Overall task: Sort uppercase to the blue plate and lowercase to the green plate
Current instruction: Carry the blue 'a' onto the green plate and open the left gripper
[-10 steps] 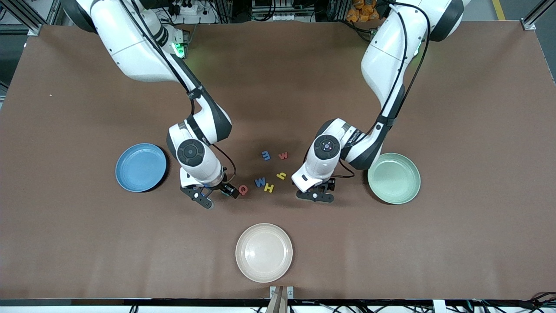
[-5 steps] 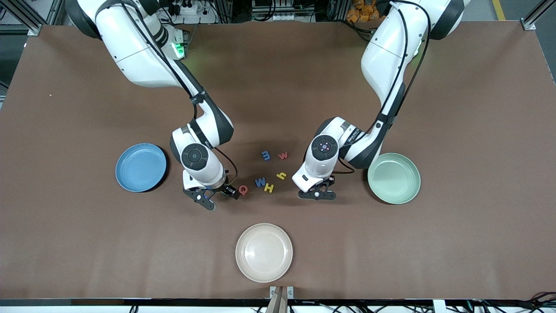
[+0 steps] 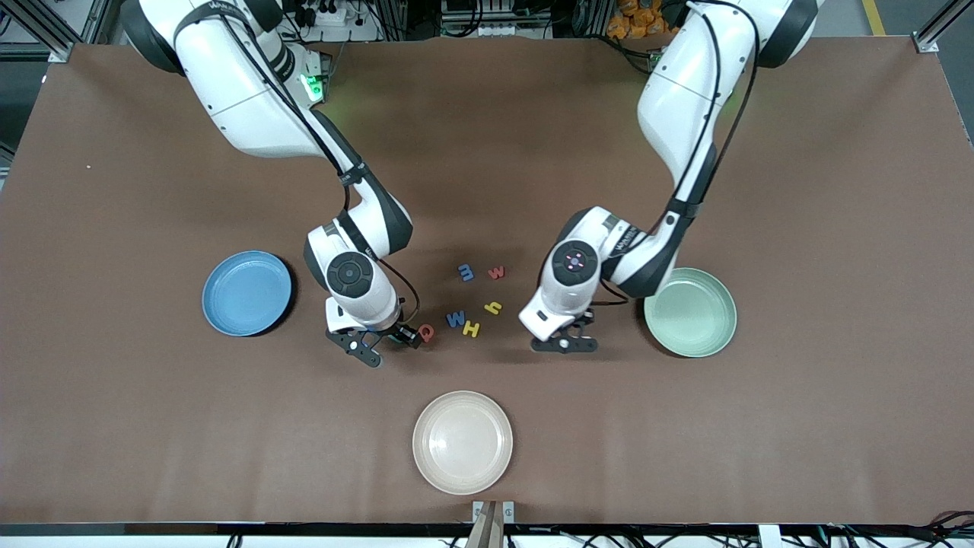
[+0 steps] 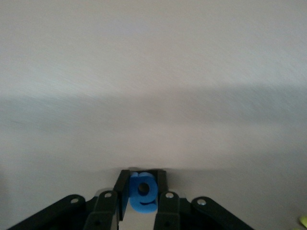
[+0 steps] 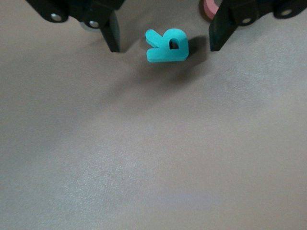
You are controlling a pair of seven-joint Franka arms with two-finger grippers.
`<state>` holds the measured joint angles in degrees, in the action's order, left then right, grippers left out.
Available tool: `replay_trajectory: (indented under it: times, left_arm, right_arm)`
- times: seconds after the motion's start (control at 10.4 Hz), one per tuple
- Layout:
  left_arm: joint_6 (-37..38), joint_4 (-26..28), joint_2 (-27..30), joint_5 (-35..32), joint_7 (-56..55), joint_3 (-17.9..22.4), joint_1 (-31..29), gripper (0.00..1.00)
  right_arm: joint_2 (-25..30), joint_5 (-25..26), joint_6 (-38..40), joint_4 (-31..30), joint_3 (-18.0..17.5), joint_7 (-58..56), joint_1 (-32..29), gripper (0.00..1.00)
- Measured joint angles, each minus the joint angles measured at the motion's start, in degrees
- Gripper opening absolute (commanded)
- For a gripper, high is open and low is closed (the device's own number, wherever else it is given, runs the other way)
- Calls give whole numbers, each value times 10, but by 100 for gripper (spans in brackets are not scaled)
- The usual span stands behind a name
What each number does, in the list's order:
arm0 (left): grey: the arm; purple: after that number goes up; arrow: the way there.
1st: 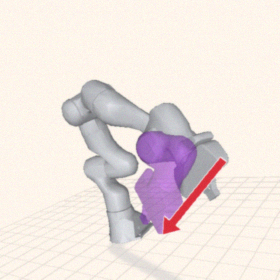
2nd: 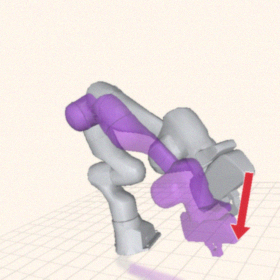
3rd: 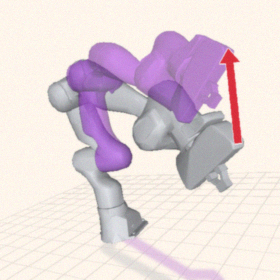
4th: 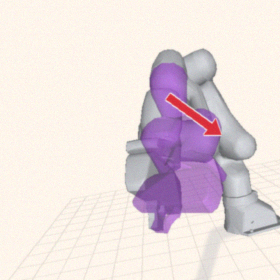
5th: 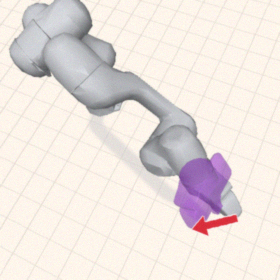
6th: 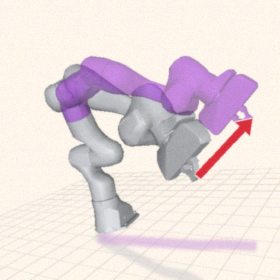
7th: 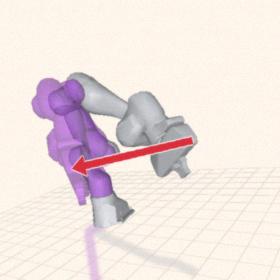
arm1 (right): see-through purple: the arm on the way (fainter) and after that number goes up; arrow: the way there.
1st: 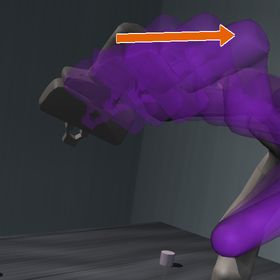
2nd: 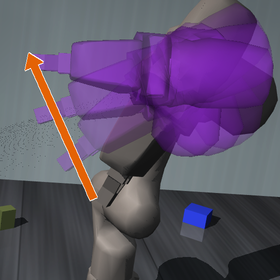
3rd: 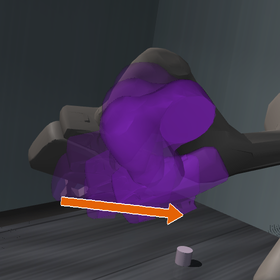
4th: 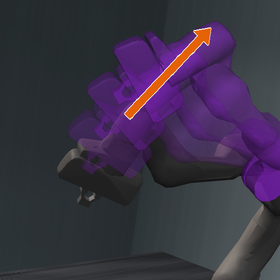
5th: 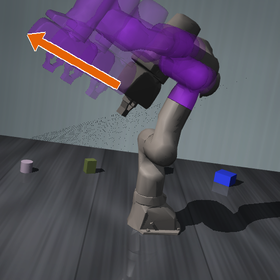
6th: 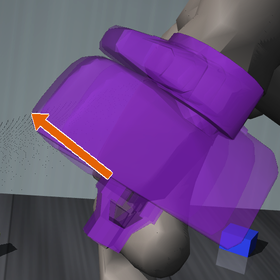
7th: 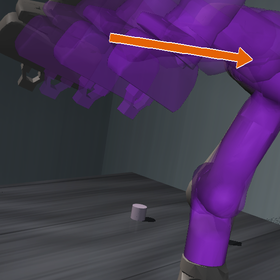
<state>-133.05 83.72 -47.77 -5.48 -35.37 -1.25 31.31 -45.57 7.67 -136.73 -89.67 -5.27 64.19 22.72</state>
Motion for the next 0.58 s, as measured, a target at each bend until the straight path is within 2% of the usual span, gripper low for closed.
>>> replay_trajectory:
  times: [0.58]
  left_arm:
    - [86,10,70,-6,-12,10,-81,0]
  right_arm:
    - [-2,15,-8,0,0,5,3,62]
